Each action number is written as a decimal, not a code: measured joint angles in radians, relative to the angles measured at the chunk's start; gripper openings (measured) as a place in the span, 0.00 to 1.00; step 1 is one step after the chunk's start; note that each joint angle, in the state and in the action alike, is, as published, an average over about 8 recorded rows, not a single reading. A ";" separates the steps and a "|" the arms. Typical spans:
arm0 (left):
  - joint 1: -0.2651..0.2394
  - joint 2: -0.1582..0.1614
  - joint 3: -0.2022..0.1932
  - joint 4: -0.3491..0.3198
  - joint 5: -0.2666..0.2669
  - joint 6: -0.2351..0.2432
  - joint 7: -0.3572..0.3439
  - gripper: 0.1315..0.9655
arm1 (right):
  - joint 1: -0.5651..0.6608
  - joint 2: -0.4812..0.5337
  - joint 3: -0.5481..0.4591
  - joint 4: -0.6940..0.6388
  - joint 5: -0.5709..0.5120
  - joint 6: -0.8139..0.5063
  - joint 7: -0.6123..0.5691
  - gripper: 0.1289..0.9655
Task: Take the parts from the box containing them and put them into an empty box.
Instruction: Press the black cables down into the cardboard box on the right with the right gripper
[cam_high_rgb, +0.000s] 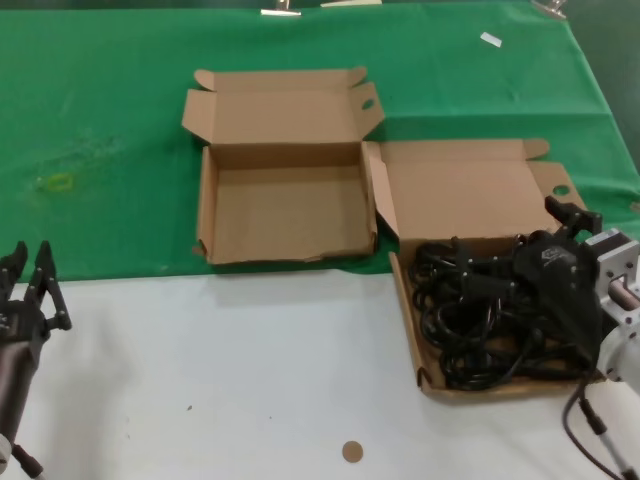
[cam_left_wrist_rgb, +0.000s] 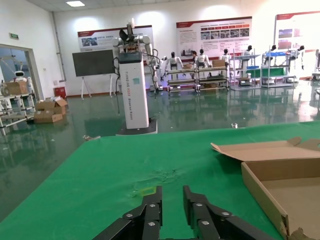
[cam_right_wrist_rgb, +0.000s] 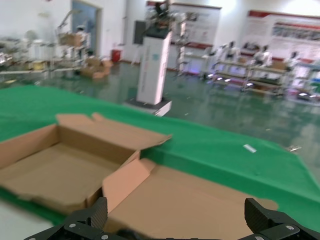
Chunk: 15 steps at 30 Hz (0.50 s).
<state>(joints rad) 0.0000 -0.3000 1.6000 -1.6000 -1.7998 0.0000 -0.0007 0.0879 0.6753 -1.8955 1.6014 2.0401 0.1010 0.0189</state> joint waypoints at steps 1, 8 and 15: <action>0.000 0.000 0.000 0.000 0.000 0.000 0.000 0.17 | 0.008 0.021 -0.016 -0.001 0.011 -0.003 0.004 1.00; 0.000 0.000 0.000 0.000 0.000 0.000 0.000 0.11 | 0.075 0.165 -0.131 -0.009 0.054 -0.040 0.033 1.00; 0.000 0.000 0.000 0.000 0.000 0.000 0.000 0.03 | 0.147 0.287 -0.210 -0.012 0.031 -0.115 0.071 1.00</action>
<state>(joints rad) 0.0000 -0.3000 1.6001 -1.6000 -1.7995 0.0000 -0.0004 0.2353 0.9621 -2.1056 1.5890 2.0710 -0.0141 0.0894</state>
